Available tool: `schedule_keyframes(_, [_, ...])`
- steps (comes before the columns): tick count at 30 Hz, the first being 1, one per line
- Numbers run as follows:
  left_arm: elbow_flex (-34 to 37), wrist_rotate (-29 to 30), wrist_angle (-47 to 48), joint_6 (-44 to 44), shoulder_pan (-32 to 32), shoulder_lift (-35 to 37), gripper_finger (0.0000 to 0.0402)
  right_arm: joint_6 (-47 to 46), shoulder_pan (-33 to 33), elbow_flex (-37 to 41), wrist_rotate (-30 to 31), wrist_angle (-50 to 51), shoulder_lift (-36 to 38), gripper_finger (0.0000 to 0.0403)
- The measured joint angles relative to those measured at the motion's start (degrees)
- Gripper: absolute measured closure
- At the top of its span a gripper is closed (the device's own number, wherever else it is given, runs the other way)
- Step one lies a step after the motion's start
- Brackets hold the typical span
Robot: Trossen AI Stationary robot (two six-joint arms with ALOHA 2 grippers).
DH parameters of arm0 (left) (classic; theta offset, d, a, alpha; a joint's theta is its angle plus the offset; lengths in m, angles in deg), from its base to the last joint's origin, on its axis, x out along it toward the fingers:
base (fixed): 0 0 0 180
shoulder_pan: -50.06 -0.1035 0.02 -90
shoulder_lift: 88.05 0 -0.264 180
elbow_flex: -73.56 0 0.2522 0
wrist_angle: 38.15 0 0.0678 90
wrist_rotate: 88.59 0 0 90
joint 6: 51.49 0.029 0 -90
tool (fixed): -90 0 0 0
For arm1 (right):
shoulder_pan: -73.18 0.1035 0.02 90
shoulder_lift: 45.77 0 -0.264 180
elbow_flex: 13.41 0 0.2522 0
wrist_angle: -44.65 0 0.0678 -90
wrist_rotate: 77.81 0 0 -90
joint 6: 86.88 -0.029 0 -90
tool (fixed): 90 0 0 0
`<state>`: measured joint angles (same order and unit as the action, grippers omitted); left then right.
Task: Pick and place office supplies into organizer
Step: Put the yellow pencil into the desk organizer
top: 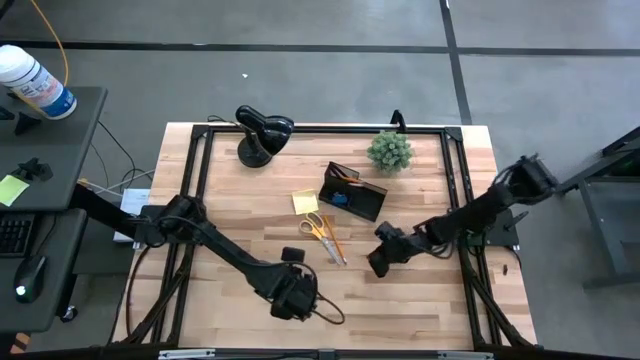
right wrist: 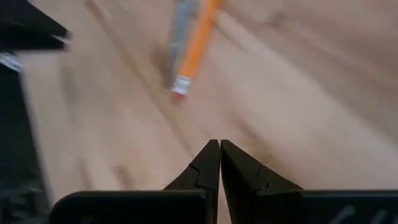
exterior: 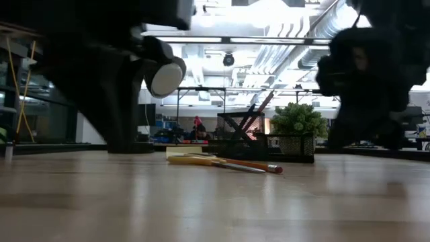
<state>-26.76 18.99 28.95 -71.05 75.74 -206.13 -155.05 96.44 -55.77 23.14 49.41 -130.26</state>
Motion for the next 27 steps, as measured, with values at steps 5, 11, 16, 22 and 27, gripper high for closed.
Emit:
schedule_keyframes(5, [0.4, 0.9, 0.2, 0.2, 1.9, 0.0, 0.0355, -1.9, 0.0, -5.7, -1.4, -5.7, -6.3, 0.0391])
schedule_keyframes(11, [0.4, 2.9, 0.5, 1.8, 4.9, 0.0, 0.0371, -1.0, 0.0, -16.5, -0.1, -0.1, -12.0, 0.0391])
schedule_keyframes(16, [0.4, 4.4, 0.5, 1.6, 7.5, 0.0, 0.0382, 1.0, -0.7, -26.4, 0.6, 10.2, -16.6, 0.0391])
schedule_keyframes(22, [0.5, 4.7, 1.2, 1.3, 9.0, 0.0, 0.0393, 5.3, -3.2, -35.1, -1.9, 21.1, -21.5, 0.0391])
schedule_keyframes(27, [2.2, 4.7, 1.3, -1.3, 8.0, -0.1, 0.0400, 9.8, -5.8, -37.3, -4.6, 23.3, -23.1, 0.0391])
